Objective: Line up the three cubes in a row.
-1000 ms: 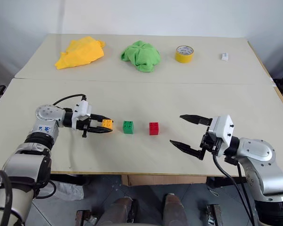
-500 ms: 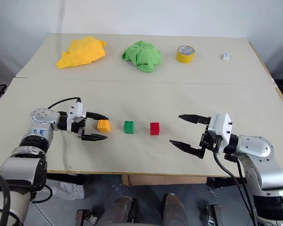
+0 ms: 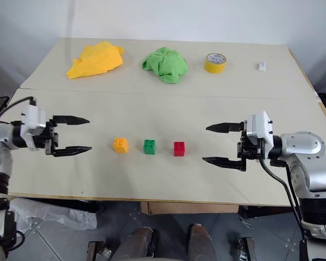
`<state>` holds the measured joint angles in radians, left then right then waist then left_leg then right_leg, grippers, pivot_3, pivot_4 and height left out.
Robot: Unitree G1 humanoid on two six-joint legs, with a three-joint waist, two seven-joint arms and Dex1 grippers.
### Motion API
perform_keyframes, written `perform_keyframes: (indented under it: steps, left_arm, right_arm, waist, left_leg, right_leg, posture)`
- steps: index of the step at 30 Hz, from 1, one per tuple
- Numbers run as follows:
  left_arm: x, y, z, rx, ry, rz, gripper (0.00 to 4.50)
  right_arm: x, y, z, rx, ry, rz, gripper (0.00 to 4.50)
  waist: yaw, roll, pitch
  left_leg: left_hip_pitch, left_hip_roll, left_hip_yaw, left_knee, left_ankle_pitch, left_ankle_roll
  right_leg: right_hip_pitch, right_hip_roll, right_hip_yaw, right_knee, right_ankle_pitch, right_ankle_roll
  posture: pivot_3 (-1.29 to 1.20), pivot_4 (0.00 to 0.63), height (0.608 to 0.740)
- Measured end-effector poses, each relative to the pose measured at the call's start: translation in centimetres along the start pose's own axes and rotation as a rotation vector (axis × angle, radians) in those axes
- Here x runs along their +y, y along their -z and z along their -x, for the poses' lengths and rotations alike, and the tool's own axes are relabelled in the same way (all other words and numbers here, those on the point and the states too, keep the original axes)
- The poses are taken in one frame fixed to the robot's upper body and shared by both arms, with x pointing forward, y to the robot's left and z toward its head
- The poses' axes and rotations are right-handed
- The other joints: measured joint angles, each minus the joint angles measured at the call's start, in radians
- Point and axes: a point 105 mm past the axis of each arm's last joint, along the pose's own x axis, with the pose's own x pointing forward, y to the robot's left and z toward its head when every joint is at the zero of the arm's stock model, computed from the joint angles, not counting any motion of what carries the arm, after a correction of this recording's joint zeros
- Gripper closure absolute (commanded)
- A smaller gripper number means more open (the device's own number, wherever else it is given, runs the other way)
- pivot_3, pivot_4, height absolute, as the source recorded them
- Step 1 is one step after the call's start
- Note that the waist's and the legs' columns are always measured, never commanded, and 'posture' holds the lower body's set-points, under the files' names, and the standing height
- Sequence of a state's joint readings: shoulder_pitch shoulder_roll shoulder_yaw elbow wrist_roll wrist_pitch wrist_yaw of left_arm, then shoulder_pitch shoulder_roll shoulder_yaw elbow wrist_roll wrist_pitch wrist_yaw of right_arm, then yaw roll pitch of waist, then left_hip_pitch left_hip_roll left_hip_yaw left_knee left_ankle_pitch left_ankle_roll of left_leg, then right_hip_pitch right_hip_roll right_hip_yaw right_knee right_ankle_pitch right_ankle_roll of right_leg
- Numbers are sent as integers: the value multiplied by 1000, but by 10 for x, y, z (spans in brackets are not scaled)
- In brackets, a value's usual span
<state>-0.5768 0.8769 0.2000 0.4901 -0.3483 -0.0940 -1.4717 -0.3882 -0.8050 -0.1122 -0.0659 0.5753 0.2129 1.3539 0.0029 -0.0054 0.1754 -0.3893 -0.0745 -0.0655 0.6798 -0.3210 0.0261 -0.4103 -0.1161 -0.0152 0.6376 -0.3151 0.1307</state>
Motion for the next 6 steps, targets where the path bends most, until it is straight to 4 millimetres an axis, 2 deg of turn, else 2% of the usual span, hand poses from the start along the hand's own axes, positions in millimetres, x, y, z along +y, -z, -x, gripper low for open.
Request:
perform_keyframes:
  steps: [6]
  left_arm:
    - [-2,11,-3,14,-45,16,56]
  right_arm:
    - [-1,11,-5,24,-20,-9,0]
  waist:
    - [-4,0,0]
  left_leg:
    - [0,0,0,0,0,0]
  right_leg:
    - [0,0,-1,0,0,0]
  posture:
    - [0,150,740]
